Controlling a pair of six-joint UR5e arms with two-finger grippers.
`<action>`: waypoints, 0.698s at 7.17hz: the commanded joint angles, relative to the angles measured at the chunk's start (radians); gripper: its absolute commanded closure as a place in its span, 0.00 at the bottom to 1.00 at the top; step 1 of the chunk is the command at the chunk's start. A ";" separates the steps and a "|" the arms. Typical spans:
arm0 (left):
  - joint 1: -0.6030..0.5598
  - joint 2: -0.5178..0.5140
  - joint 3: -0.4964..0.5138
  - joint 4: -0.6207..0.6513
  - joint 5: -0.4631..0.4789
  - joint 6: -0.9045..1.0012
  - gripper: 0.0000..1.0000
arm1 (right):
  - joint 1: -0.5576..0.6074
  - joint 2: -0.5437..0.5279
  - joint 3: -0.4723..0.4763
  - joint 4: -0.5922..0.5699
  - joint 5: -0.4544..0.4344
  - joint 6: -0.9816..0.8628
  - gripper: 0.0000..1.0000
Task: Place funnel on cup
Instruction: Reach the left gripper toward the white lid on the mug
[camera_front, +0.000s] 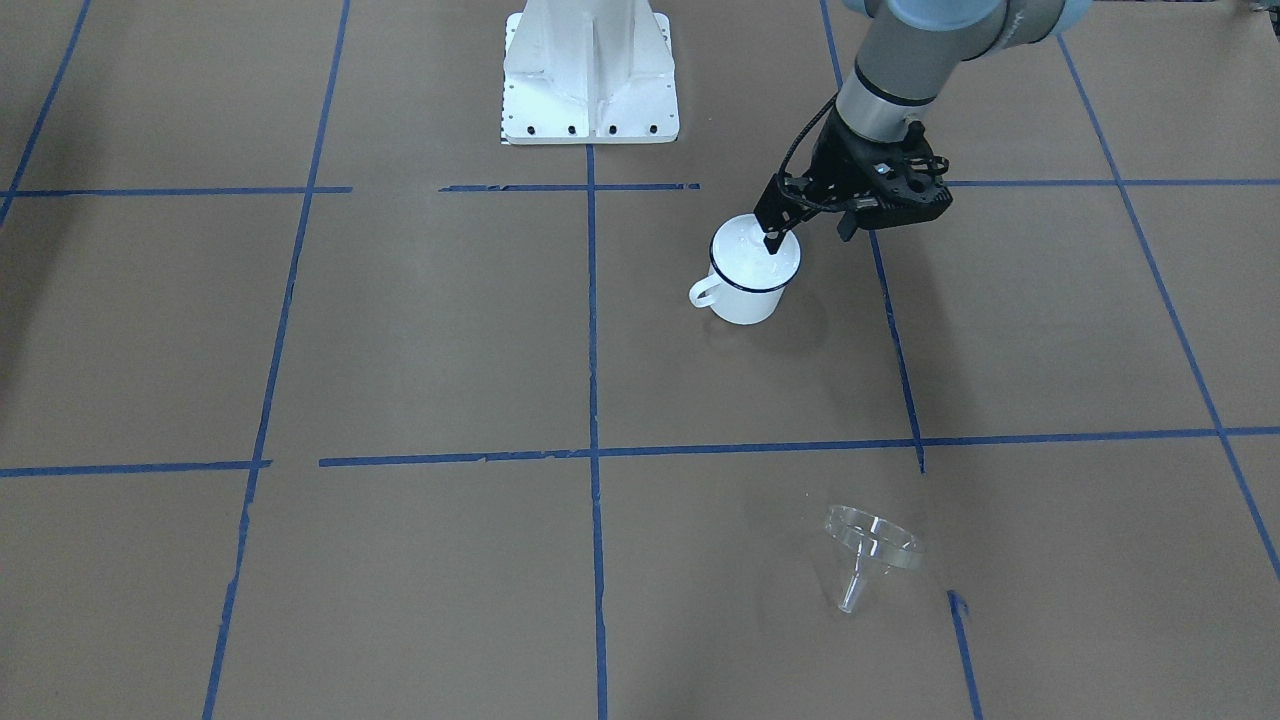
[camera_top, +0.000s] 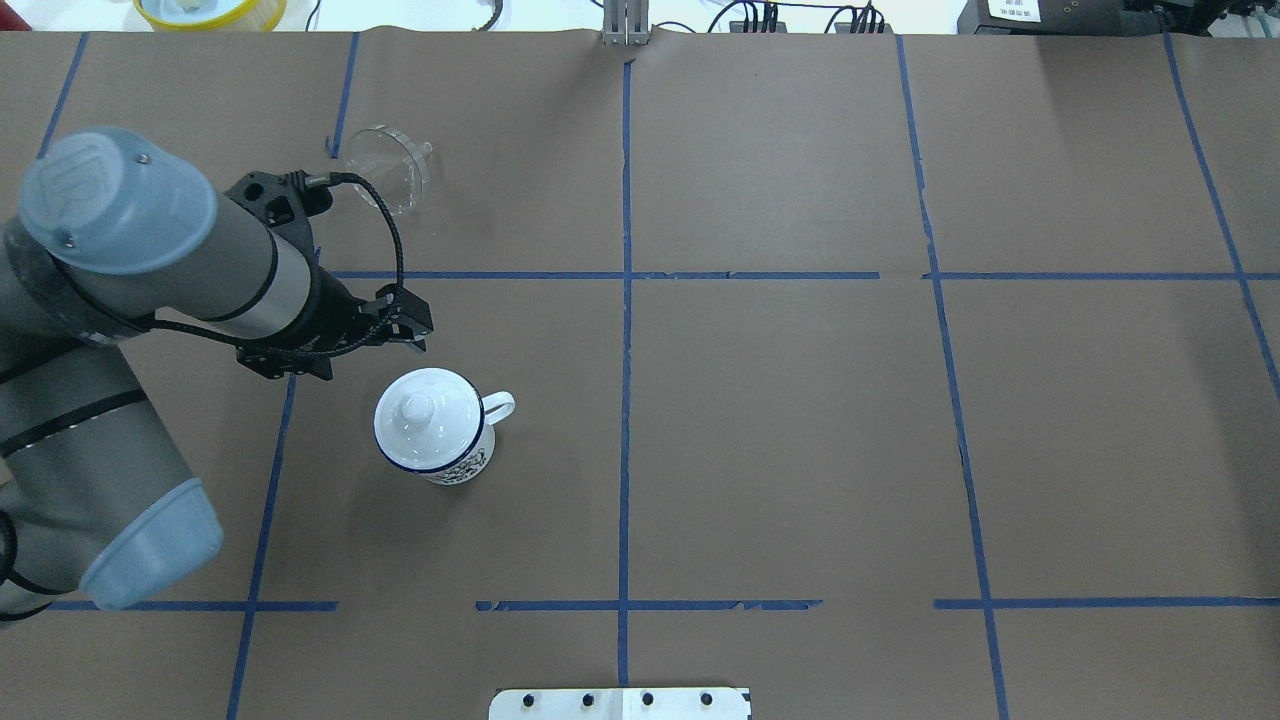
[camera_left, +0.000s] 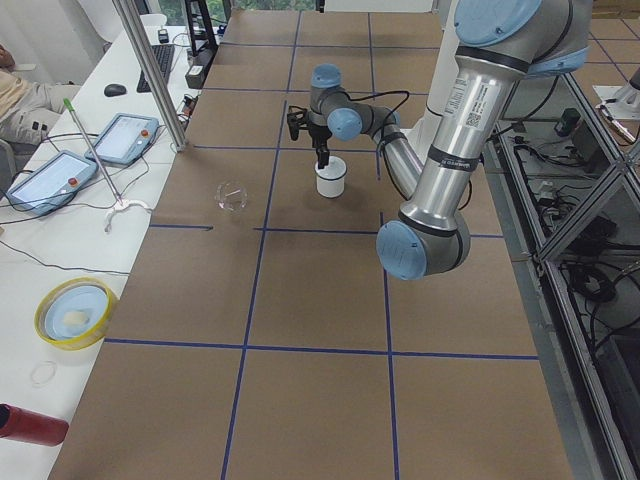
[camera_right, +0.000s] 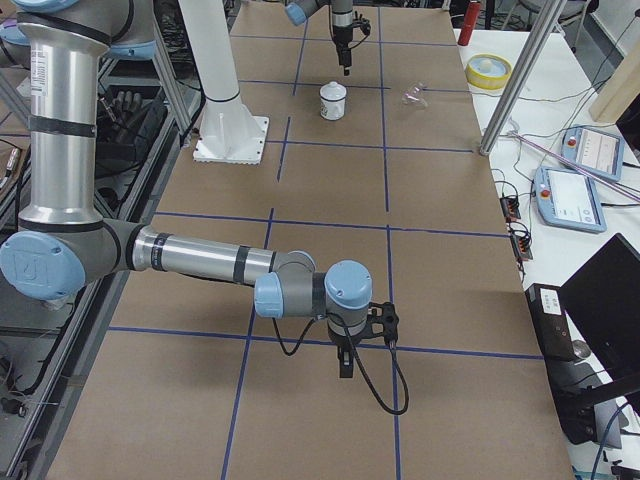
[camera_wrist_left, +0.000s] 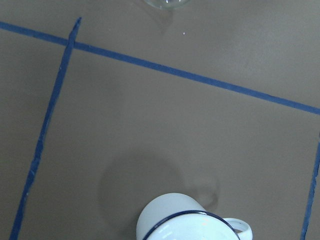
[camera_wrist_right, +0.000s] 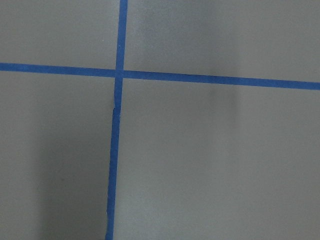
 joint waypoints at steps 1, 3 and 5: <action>0.065 -0.019 0.005 0.031 0.066 -0.024 0.00 | 0.000 0.000 0.000 0.000 0.000 0.000 0.00; 0.094 -0.021 0.019 0.030 0.083 -0.026 0.02 | 0.000 0.000 0.000 0.000 0.000 0.000 0.00; 0.104 -0.021 0.030 0.031 0.094 -0.026 0.14 | 0.000 0.000 0.000 0.000 0.000 0.000 0.00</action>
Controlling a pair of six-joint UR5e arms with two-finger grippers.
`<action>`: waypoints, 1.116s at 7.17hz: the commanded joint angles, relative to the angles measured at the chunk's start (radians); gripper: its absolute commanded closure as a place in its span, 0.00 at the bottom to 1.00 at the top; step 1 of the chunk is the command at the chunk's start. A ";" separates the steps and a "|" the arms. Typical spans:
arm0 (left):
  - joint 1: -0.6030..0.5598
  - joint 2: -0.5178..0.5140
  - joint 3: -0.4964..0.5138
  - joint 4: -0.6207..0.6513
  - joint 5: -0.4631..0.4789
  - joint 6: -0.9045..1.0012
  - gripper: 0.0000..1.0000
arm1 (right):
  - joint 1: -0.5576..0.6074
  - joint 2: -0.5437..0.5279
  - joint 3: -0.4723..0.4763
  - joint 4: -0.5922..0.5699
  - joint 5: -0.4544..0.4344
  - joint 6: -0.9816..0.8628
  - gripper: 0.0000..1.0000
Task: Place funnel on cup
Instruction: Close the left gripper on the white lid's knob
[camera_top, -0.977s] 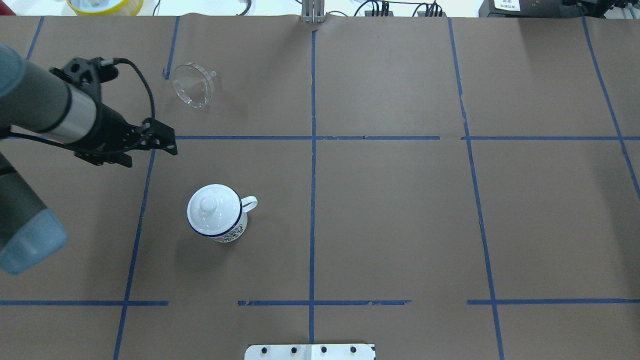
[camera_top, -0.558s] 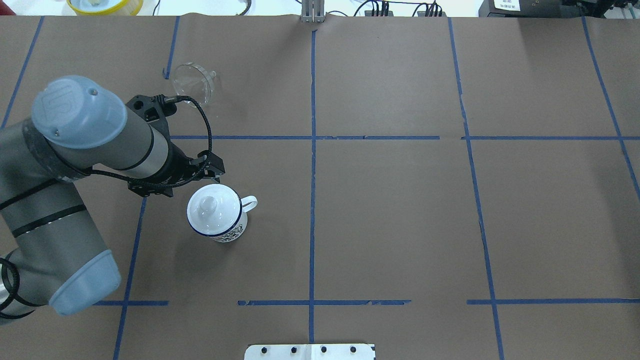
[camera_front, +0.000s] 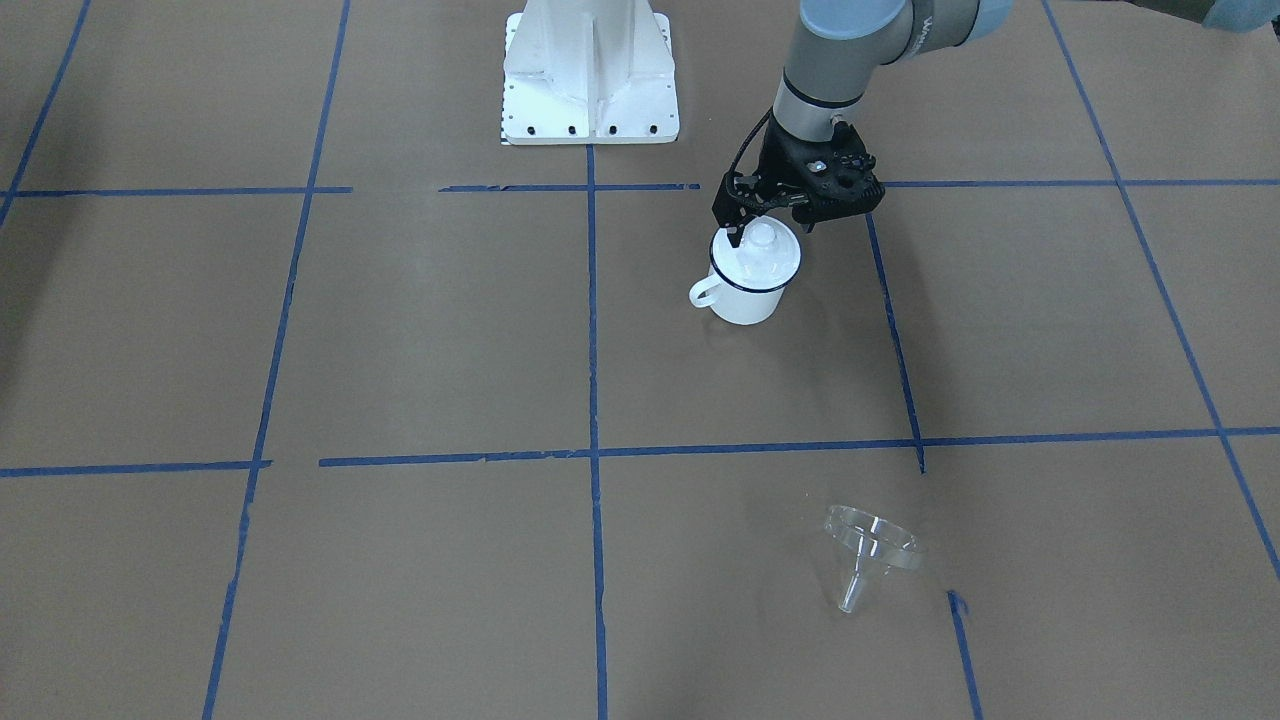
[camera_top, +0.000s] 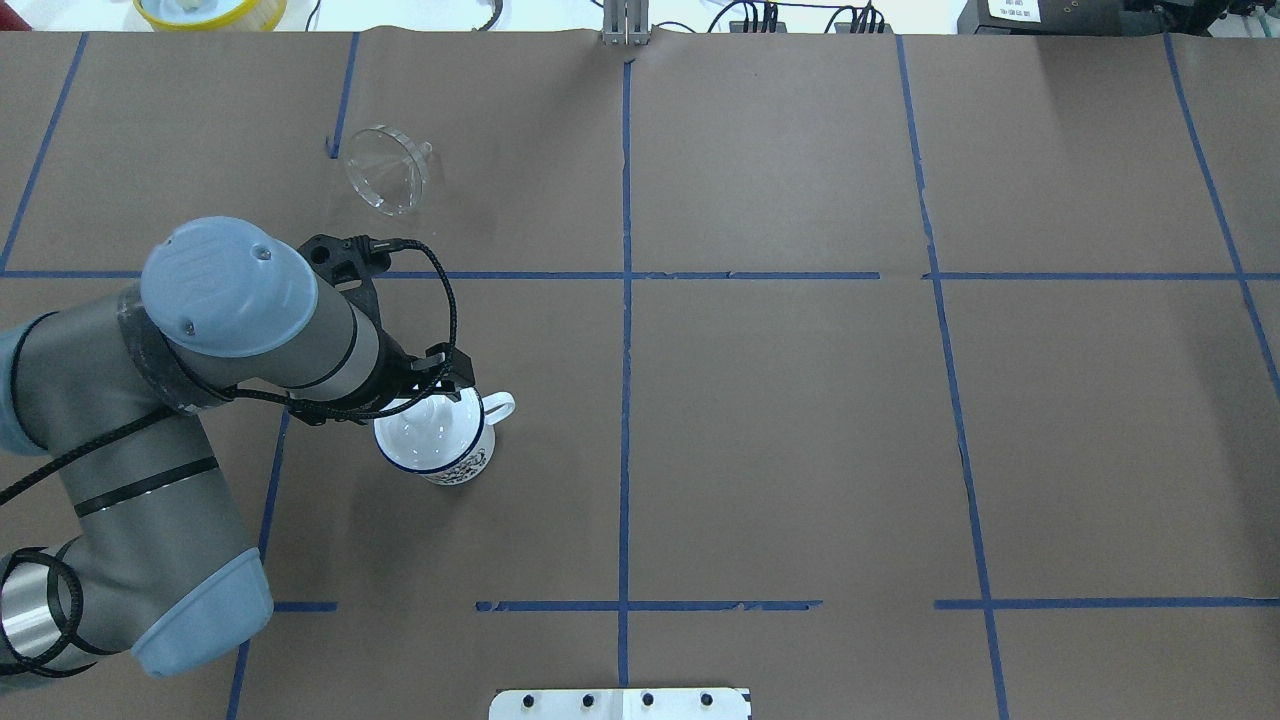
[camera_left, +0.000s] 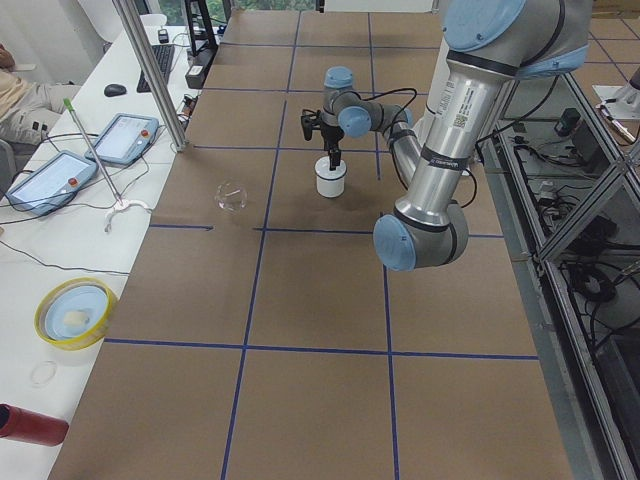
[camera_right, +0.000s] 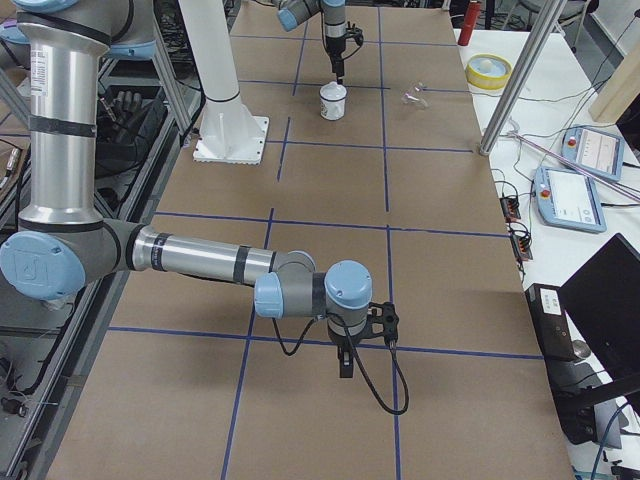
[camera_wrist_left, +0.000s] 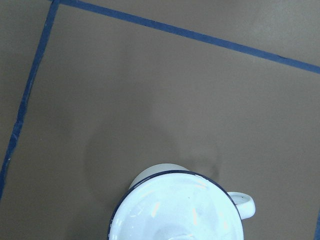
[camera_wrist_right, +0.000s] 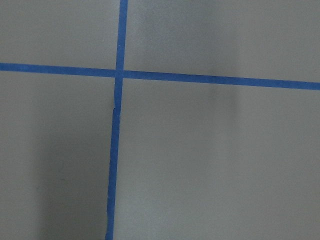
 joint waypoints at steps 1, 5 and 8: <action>0.007 0.000 0.008 0.000 0.004 0.000 0.64 | 0.000 0.000 0.000 0.000 0.000 0.000 0.00; 0.003 -0.014 -0.009 0.003 0.004 0.003 1.00 | 0.000 0.000 0.002 0.000 0.000 0.000 0.00; -0.014 -0.026 -0.096 0.098 0.004 0.015 1.00 | 0.000 0.000 0.000 0.000 0.000 0.000 0.00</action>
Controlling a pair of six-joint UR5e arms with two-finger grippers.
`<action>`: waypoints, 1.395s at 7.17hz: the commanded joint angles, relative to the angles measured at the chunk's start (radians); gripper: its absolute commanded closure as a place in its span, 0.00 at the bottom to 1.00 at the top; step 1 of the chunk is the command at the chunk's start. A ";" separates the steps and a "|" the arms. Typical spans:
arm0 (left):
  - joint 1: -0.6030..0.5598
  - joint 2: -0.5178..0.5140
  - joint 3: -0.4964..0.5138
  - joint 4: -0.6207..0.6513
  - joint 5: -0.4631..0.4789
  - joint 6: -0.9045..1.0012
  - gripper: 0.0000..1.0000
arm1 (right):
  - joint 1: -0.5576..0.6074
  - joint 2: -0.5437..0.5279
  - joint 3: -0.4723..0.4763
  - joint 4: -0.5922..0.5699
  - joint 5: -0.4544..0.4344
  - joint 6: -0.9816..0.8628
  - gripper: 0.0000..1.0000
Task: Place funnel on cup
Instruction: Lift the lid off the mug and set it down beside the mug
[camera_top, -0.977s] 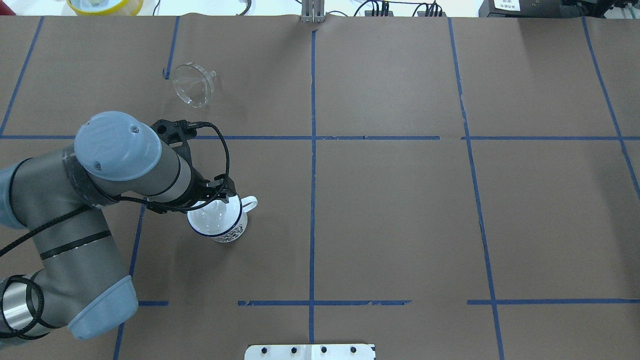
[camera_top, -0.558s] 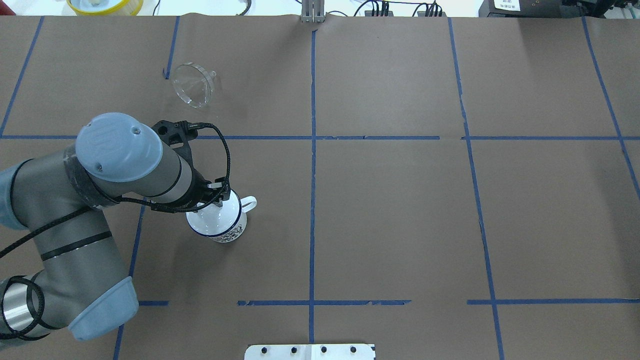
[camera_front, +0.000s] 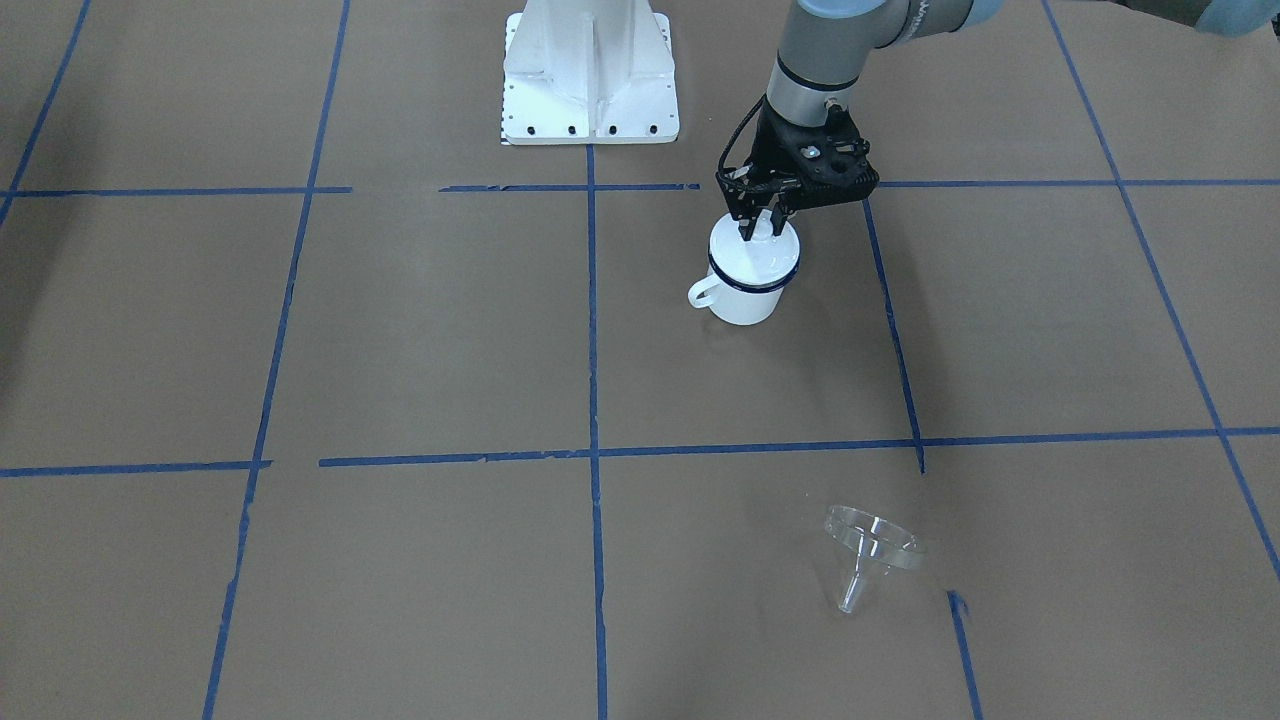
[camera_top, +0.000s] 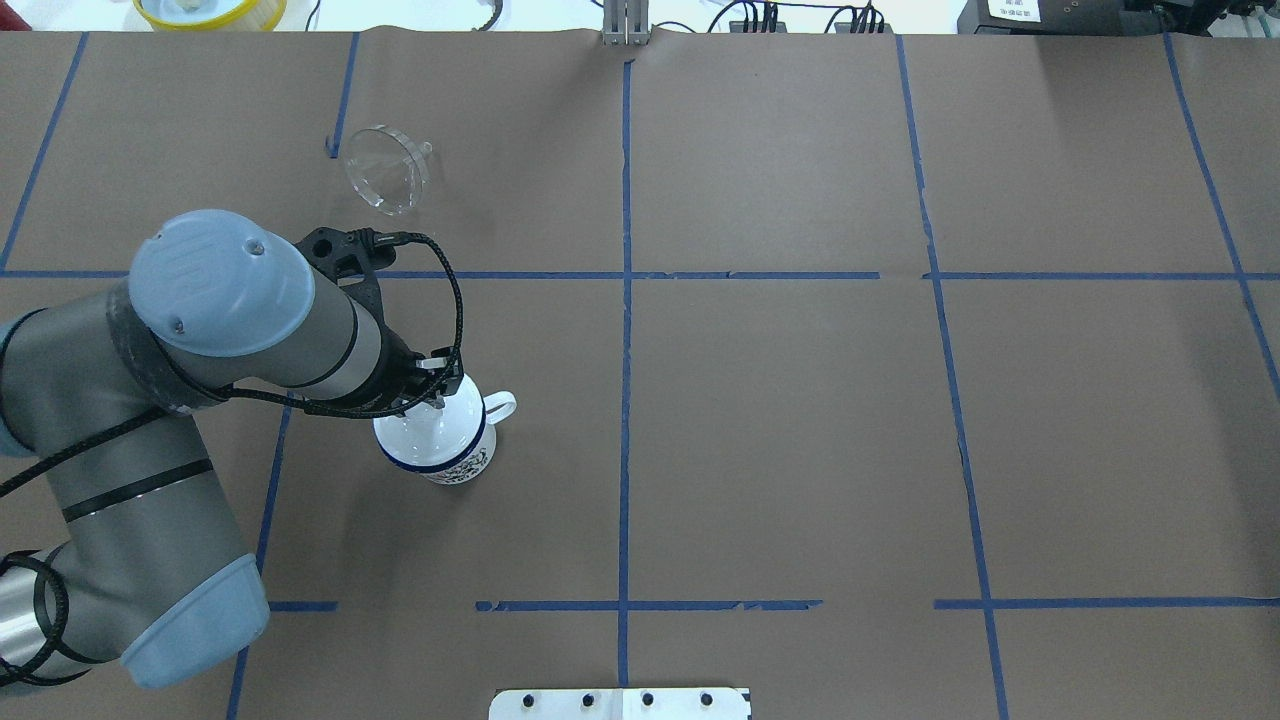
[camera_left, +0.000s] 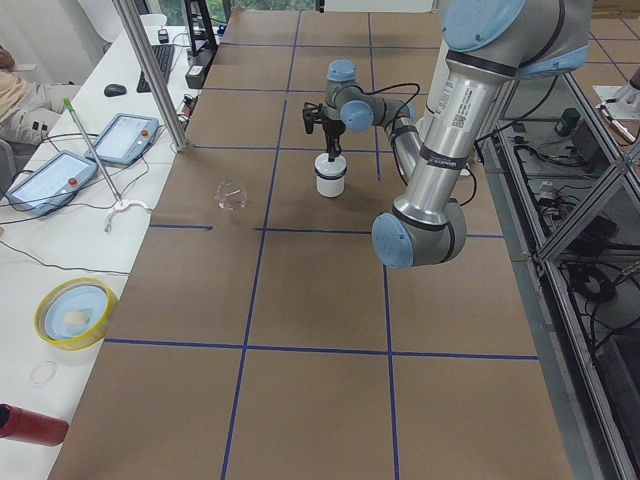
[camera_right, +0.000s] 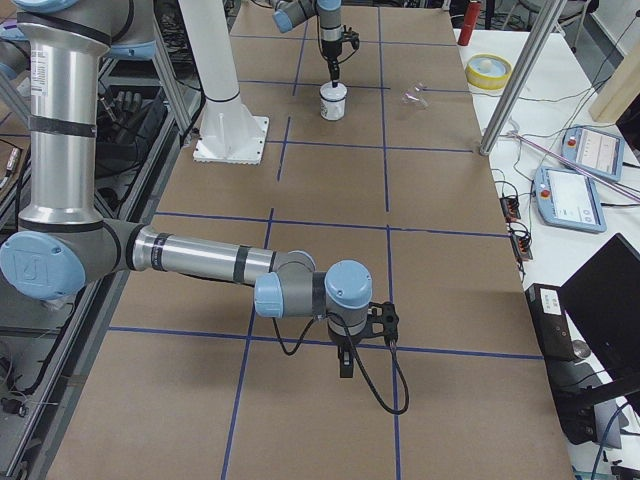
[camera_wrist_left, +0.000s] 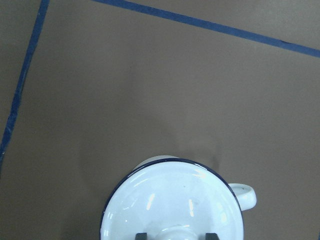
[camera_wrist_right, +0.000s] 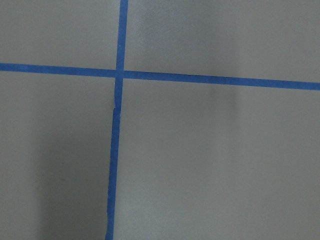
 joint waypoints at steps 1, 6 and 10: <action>-0.057 -0.002 -0.090 0.071 -0.001 0.082 1.00 | 0.000 0.000 0.000 0.000 0.000 0.000 0.00; -0.087 0.496 -0.008 -0.599 -0.003 0.268 1.00 | 0.000 0.000 0.000 0.000 0.000 0.000 0.00; -0.018 0.478 0.098 -0.629 -0.004 0.244 1.00 | 0.000 0.000 0.000 0.000 0.000 0.000 0.00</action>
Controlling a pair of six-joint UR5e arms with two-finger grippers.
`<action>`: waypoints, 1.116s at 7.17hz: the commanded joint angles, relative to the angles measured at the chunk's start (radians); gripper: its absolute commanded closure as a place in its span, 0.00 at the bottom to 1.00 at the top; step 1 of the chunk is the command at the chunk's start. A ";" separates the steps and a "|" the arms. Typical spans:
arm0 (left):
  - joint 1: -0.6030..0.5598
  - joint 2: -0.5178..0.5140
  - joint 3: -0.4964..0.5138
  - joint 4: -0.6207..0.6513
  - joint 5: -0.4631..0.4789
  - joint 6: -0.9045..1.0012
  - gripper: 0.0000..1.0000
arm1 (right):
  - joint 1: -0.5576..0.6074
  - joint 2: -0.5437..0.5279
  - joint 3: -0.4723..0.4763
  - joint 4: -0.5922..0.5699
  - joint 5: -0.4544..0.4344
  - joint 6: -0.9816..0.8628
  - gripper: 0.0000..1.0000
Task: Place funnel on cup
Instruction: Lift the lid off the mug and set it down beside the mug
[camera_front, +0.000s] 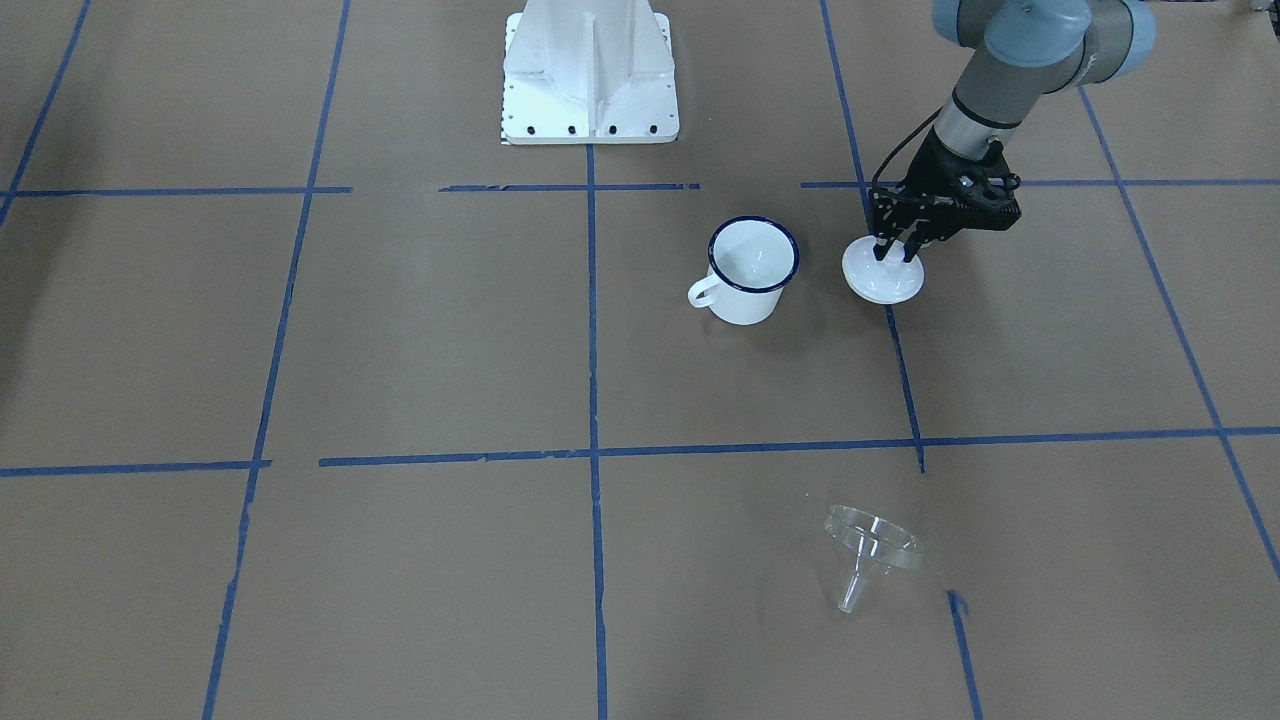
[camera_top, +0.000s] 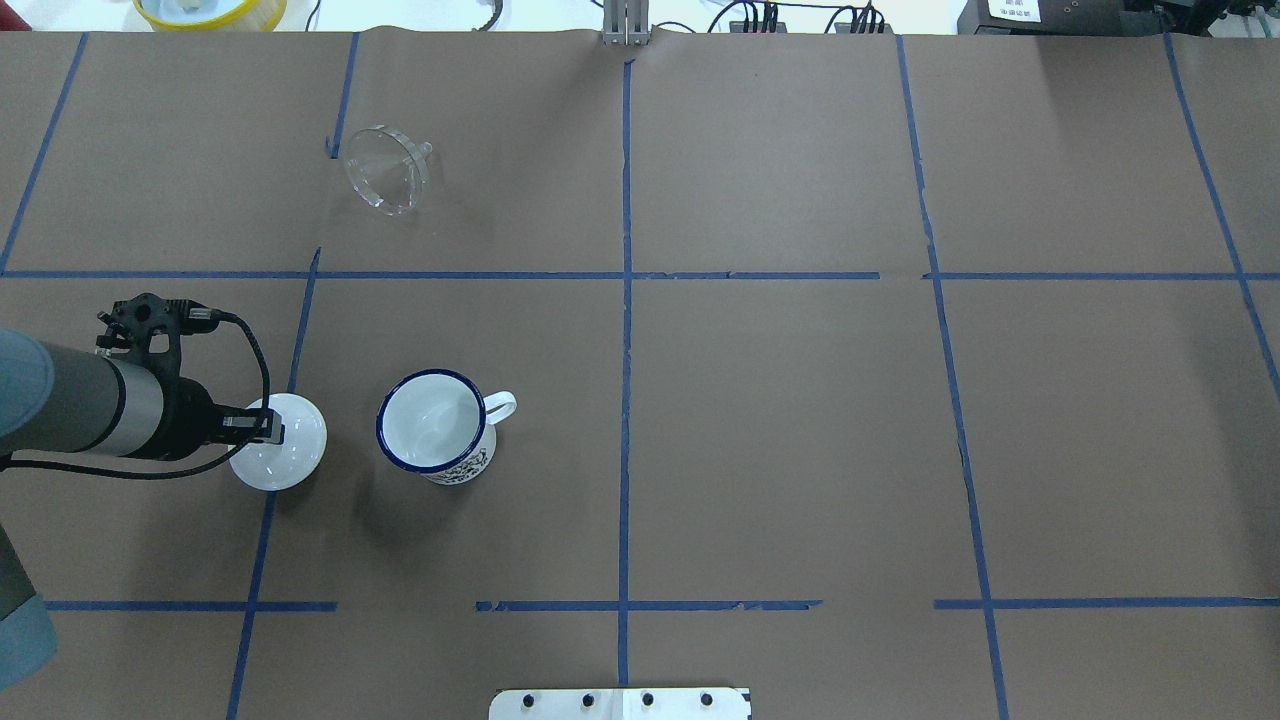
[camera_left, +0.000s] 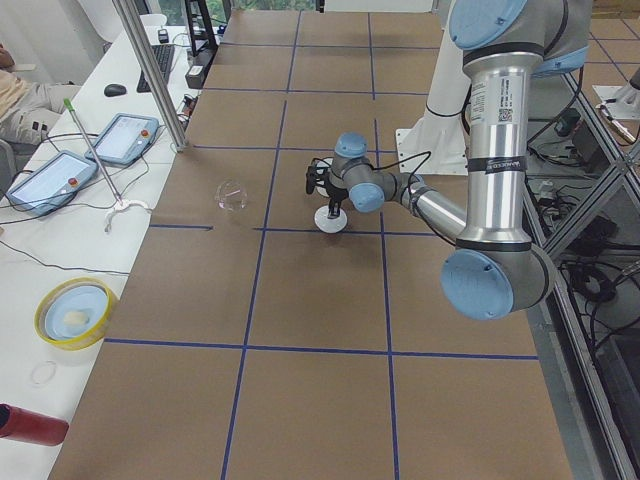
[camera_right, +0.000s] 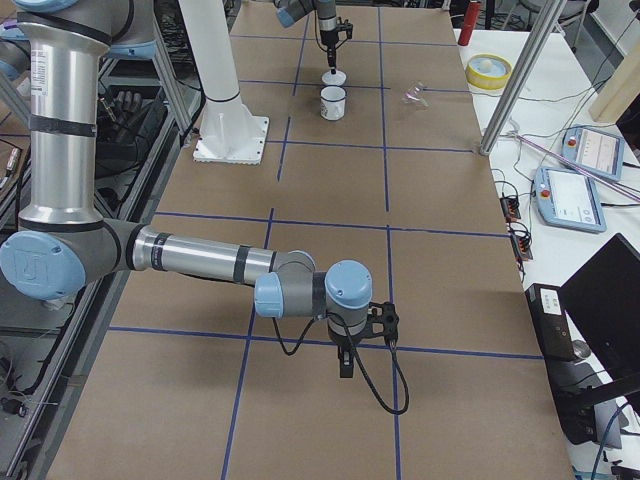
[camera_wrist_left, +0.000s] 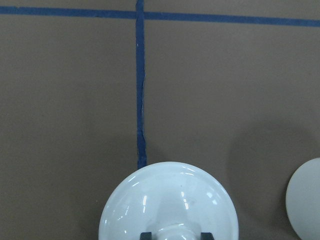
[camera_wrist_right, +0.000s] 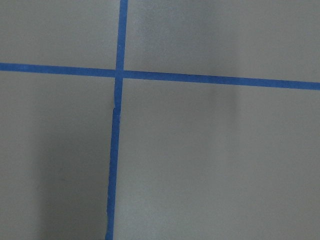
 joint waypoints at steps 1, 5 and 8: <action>0.025 -0.011 0.017 -0.005 -0.001 -0.001 1.00 | 0.000 0.000 0.000 0.000 0.000 0.000 0.00; 0.031 -0.045 0.034 -0.002 -0.004 -0.001 0.73 | 0.000 0.000 0.000 0.000 0.000 0.000 0.00; 0.017 -0.063 0.011 -0.003 0.002 -0.012 0.00 | 0.000 0.000 0.000 0.000 0.000 0.000 0.00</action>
